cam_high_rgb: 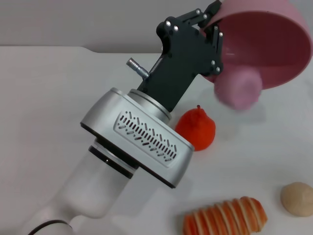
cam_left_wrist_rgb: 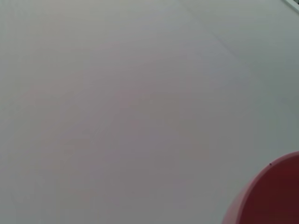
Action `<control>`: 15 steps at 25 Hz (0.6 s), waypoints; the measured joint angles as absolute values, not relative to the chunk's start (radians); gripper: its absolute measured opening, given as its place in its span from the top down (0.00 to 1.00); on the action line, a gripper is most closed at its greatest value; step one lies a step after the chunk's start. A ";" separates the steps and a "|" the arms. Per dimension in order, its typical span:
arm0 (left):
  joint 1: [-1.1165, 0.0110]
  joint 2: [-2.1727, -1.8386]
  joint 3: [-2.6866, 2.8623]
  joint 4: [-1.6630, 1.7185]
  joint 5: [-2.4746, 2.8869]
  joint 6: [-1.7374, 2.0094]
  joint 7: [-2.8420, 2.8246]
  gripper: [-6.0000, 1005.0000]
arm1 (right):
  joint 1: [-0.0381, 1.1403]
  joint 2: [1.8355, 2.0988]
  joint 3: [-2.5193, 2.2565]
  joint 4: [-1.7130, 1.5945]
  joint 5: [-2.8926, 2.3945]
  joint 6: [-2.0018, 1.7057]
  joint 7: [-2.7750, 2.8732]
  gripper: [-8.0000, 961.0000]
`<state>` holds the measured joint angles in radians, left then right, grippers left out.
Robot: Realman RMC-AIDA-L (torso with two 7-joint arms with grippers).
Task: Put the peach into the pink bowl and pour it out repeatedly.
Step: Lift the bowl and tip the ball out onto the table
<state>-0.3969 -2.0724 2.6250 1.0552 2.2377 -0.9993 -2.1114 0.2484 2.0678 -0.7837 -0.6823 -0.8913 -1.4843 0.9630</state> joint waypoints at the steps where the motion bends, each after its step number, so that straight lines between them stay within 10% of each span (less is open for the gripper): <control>1: -0.398 -2.072 2.625 1.052 2.238 -1.000 -2.113 0.95 | 0.250 2.068 -0.784 -0.682 -0.891 -1.484 0.963 0.45; 15: -0.396 -2.065 2.291 1.178 2.222 -0.532 -2.309 0.95 | 0.261 2.067 -0.794 -0.675 -0.911 -1.483 0.967 0.45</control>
<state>-0.3956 -2.0646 2.2910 1.1783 2.2216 -0.5324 -2.3094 0.2611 2.0668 -0.7940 -0.6753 -0.9113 -1.4831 0.9666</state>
